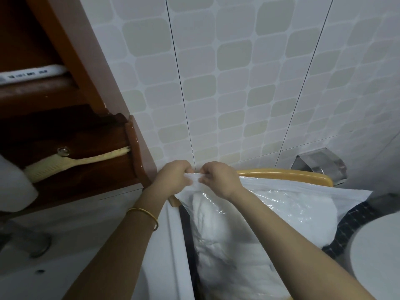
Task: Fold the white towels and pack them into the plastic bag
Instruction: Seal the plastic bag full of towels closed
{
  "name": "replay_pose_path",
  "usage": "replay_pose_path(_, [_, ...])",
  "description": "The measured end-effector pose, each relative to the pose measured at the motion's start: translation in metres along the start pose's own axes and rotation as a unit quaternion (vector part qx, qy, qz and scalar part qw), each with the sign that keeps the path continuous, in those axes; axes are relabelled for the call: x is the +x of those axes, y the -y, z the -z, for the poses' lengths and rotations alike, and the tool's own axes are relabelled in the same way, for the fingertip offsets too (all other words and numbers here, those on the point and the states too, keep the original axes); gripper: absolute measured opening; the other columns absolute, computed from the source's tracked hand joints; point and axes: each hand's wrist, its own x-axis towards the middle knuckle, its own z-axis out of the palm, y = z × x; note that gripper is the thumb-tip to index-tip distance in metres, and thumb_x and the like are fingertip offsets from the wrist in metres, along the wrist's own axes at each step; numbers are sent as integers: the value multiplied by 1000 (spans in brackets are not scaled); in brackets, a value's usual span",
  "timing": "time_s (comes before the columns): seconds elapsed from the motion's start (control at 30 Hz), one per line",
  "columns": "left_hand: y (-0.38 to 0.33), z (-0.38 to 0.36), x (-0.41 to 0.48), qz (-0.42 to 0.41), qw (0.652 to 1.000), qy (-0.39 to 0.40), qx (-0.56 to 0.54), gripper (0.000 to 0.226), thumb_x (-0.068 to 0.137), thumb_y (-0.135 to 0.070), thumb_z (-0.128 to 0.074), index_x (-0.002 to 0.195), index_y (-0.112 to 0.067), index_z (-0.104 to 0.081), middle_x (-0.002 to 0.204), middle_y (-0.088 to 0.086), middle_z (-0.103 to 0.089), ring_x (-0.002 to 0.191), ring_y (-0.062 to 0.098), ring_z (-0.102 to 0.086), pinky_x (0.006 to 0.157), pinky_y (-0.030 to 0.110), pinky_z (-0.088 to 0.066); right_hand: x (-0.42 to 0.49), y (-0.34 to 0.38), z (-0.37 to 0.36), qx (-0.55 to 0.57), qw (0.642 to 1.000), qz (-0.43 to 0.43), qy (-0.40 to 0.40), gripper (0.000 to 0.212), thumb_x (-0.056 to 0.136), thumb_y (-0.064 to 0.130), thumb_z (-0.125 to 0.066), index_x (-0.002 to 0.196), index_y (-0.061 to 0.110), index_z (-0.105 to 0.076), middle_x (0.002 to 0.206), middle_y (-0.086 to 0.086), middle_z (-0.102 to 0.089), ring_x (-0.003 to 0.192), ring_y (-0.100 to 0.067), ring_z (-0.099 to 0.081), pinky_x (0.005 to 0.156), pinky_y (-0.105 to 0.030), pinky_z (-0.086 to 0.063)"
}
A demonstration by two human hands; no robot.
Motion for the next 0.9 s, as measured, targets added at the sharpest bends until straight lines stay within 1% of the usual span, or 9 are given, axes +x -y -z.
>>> replay_pose_path(0.1, [4,-2,-1,15,997,-10,-80,15,81,-7,-69,89,-17,-61,98,7,-61,91,26,-59,78,33,-48,1,-2,2,5,1000,-5,22,16,89,26,-56,99,17,-63,102,-1,-65,99,-23,-57,74,-30,-35])
replay_pose_path(0.33, [3,-3,2,33,994,-22,-100,16,76,-11,-76,81,-17,-63,77,-3,-56,76,20,-55,58,23,-40,0,-2,5,20,999,-30,28,7,86,24,-58,80,23,-56,80,4,-56,82,-21,-52,66,-29,-34])
replay_pose_path(0.4, [3,-10,-2,48,983,-67,-165,20,75,-8,-75,88,-17,-64,86,0,-59,84,22,-59,68,28,-49,1,-3,6,36,998,-33,28,10,85,23,-58,76,24,-53,77,6,-54,80,-20,-52,65,-29,-34])
replay_pose_path(0.5, [7,-30,-16,68,951,-174,-246,54,74,-9,-77,122,-20,-56,112,-1,-49,103,16,-52,91,36,-48,1,-5,7,64,996,-36,41,13,84,22,-59,73,25,-53,75,7,-54,81,-19,-53,65,-29,-36])
replay_pose_path(0.57, [10,-40,-22,86,919,-193,-332,65,75,-8,-76,132,-21,-46,118,1,-49,108,20,-53,92,47,-49,1,-4,8,87,994,-38,48,14,83,21,-61,73,26,-53,76,9,-55,82,-17,-54,70,-30,-39])
replay_pose_path(0.63, [11,-44,-25,99,894,-201,-389,62,77,-6,-73,130,-22,-46,115,2,-53,107,23,-55,88,53,-51,2,-4,10,98,993,-36,51,12,82,20,-62,76,28,-55,81,9,-59,85,-16,-55,74,-30,-41])
replay_pose_path(0.7, [11,-46,-25,96,881,-219,-409,58,76,-3,-73,126,-22,-49,105,0,-56,101,21,-57,87,47,-52,3,-3,11,99,994,-20,53,11,81,20,-64,80,28,-57,85,10,-60,89,-16,-57,79,-32,-43])
replay_pose_path(0.77, [9,-47,-23,90,872,-235,-420,58,74,-1,-73,123,-22,-51,96,-4,-57,95,18,-57,86,33,-50,4,-1,10,96,994,-1,53,10,82,21,-65,80,27,-57,83,11,-58,88,-16,-56,80,-34,-43])
replay_pose_path(0.9, [8,-50,-21,91,863,-250,-430,60,72,0,-74,125,-21,-53,100,2,-60,92,15,-57,84,22,-46,8,2,8,71,996,13,49,9,85,20,-63,80,23,-56,81,7,-57,82,-17,-53,78,-34,-45])
